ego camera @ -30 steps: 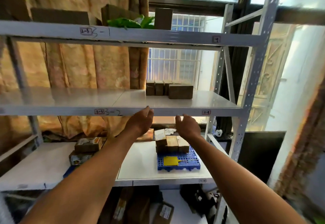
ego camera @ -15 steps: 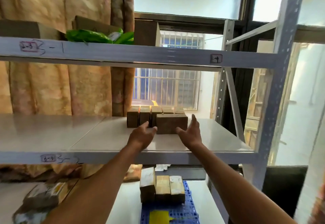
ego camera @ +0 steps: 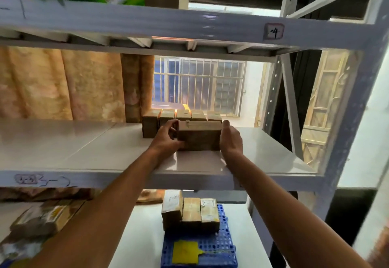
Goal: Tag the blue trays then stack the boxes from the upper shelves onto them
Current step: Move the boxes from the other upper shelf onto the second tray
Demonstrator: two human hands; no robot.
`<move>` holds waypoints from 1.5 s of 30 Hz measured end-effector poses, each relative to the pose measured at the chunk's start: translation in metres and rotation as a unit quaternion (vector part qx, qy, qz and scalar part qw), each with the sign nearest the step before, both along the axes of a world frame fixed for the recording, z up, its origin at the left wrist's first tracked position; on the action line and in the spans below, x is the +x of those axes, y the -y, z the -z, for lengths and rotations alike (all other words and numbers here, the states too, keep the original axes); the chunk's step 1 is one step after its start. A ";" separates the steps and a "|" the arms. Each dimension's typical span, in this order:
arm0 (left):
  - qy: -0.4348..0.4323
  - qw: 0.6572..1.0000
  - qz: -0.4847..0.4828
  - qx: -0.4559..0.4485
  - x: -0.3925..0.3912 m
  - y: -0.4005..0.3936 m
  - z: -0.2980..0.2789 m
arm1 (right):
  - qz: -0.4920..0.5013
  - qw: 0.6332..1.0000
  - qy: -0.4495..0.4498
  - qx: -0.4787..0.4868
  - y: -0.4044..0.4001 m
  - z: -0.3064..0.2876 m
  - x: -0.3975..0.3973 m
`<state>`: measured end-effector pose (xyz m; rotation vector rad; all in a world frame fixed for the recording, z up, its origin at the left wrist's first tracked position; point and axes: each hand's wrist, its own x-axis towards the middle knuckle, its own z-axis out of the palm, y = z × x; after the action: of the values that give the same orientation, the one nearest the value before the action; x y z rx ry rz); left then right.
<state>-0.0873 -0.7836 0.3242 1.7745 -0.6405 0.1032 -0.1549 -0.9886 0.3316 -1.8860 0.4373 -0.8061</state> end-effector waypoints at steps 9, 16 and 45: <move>-0.136 0.985 0.049 -0.096 -0.020 -0.004 -0.011 | -0.060 0.993 0.072 0.075 -0.002 -0.002 -0.009; -0.086 0.995 0.048 0.012 -0.016 -0.003 -0.007 | -0.151 0.959 0.136 0.197 0.000 -0.006 -0.006; -0.131 0.976 -0.018 -0.173 -0.003 -0.012 -0.005 | 0.033 0.971 0.173 0.164 0.003 -0.014 0.003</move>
<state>-0.0904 -0.7718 0.3294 1.4315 -0.3742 0.0031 -0.1520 -0.9912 0.3458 -1.3979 0.3874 -1.0177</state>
